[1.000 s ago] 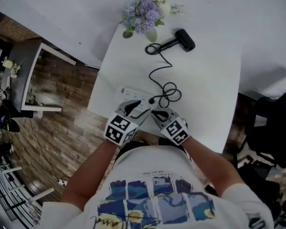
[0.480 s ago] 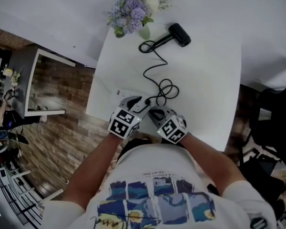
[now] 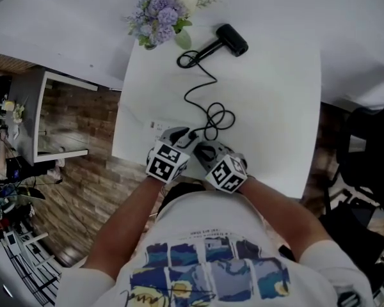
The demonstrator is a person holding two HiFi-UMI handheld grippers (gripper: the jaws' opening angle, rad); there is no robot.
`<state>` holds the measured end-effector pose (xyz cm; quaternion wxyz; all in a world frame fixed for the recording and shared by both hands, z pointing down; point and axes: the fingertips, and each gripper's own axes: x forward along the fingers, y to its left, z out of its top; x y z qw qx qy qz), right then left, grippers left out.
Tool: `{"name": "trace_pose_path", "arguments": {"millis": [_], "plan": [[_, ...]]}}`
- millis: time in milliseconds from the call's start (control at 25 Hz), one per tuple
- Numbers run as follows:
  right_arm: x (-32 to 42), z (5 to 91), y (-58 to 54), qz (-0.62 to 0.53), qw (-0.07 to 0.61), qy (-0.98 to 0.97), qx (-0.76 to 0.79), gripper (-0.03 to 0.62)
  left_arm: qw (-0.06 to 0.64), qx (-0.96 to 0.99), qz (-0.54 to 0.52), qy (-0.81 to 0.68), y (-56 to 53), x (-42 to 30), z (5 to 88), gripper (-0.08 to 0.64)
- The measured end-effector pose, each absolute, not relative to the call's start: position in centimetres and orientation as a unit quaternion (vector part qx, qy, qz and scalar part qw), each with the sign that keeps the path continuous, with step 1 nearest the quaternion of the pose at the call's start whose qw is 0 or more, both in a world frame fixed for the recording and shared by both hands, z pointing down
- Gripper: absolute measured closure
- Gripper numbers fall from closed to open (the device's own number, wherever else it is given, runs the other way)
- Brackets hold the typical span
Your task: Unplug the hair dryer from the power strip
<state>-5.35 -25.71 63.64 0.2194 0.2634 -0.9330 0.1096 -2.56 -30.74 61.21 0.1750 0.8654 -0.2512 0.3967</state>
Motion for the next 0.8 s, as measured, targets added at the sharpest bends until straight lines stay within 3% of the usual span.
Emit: {"name": "trace_pose_path", "arguments": {"millis": [320,800], "plan": [[-5.16,63.55,-25.65,0.109,0.220,-0.933,0.264,0.597,0.170,0.860,0.407,-0.258,-30.75,-2.29,61.61,0.469],[-5.14,63.54,-25.66,0.111,0.222,-0.932,0.265,0.598,0.159,0.859,0.408,-0.265,-30.77,-2.28,61.25,0.499]]}}
